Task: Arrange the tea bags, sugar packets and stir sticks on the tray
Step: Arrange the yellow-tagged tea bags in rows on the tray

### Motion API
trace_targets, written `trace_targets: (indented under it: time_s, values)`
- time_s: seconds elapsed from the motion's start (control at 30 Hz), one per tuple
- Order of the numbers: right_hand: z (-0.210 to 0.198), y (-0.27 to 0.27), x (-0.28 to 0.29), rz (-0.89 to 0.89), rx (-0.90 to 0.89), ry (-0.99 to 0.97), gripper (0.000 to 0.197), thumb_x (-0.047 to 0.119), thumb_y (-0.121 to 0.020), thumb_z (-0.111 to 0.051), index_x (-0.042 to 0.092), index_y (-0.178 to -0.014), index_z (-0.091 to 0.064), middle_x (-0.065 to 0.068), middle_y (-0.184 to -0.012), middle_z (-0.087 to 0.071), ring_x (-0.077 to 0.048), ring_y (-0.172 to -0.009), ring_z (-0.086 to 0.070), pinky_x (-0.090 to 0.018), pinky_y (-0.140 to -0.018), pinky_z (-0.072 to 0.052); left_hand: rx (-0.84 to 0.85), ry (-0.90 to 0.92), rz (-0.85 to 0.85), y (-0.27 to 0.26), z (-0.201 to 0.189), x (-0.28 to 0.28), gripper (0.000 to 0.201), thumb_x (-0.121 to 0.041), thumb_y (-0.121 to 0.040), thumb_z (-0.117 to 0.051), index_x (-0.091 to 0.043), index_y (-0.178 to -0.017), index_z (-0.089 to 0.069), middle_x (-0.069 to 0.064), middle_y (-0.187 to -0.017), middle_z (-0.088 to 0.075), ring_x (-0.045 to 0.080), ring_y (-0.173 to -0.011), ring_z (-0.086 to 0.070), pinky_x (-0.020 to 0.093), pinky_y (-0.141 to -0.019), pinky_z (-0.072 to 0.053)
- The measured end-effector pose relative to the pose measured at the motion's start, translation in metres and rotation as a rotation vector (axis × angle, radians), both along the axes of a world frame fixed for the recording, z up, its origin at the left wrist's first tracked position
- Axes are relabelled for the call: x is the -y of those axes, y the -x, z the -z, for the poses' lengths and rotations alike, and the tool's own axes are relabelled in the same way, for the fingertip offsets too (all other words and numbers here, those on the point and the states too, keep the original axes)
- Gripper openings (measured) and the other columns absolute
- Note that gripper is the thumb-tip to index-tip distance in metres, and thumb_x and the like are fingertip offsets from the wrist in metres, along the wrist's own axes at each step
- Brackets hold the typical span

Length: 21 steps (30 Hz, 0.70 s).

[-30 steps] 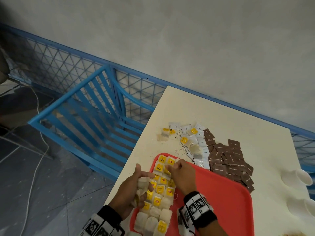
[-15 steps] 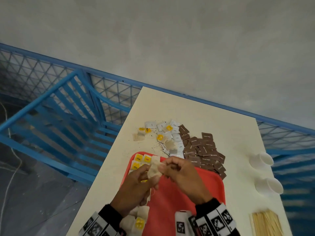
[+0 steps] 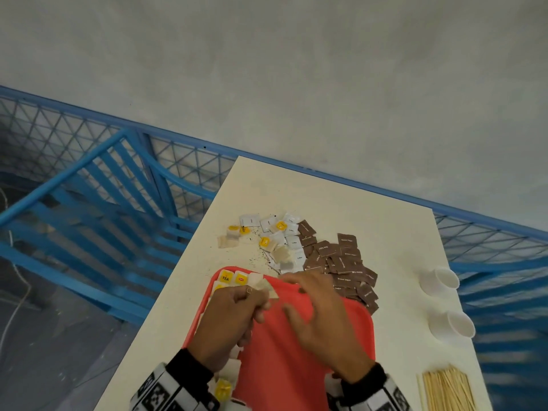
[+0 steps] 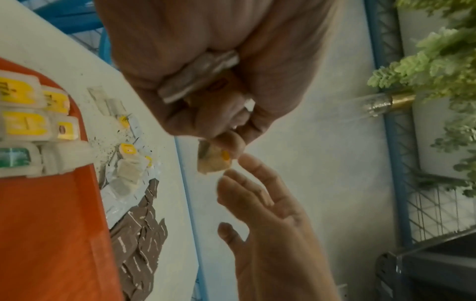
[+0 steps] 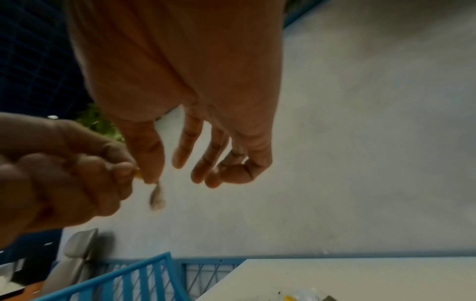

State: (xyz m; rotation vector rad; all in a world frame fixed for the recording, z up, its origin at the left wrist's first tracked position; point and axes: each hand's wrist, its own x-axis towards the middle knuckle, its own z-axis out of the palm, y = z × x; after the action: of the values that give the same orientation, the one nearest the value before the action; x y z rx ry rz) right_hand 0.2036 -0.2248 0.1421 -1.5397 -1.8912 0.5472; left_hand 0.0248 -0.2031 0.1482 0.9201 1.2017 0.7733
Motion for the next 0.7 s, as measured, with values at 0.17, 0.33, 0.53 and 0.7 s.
trace_targets:
  time_s: [0.17, 0.33, 0.53, 0.7]
  values:
    - [0.008, 0.013, 0.004, -0.011, 0.060, -0.065, 0.014, 0.031, -0.091, -0.058, 0.032, -0.099, -0.069, 0.019, -0.096, -0.065, -0.002, -0.089, -0.055, -0.021, -0.078, -0.044, 0.023, 0.016, 0.076, -0.002, -0.011, 0.006, 0.032, -0.027, -0.093, -0.066, 0.001, -0.077, -0.068, 0.010, -0.060, -0.055, 0.011, -0.037, -0.029, 0.017, -0.039, -0.024]
    - [-0.006, 0.007, 0.000, 0.046, -0.573, 0.273, 0.009, 0.026, -0.090, -0.071, 0.021, -0.085, -0.078, 0.004, -0.073, -0.069, -0.004, -0.068, -0.054, -0.025, -0.066, -0.042, -0.067, -0.208, -0.033, 0.006, -0.020, 0.001, 0.015, -0.032, -0.087, -0.072, -0.019, -0.094, -0.072, 0.002, -0.079, -0.062, 0.007, -0.039, -0.036, 0.021, -0.038, -0.029]
    - [-0.020, 0.002, 0.008, -0.096, -0.601, 0.391, 0.020, 0.042, -0.081, -0.078, 0.022, -0.080, -0.076, 0.005, -0.076, -0.068, -0.012, -0.068, -0.052, -0.028, -0.063, -0.039, 0.030, -0.215, -0.031, 0.002, -0.027, -0.002, 0.014, -0.017, -0.088, -0.070, -0.003, -0.084, -0.070, -0.008, -0.050, -0.050, 0.009, -0.035, -0.027, 0.021, -0.042, -0.023]
    - [-0.032, -0.011, 0.009, 0.016, -0.557, 0.239, 0.028, 0.046, -0.079, -0.078, 0.030, -0.102, -0.074, 0.012, -0.099, -0.072, -0.013, -0.082, -0.063, -0.024, -0.065, -0.045, -0.005, -0.214, 0.061, 0.010, -0.031, -0.005, 0.014, -0.019, -0.088, -0.071, -0.008, -0.080, -0.070, -0.006, -0.048, -0.047, 0.013, -0.038, -0.020, 0.022, -0.043, -0.021]
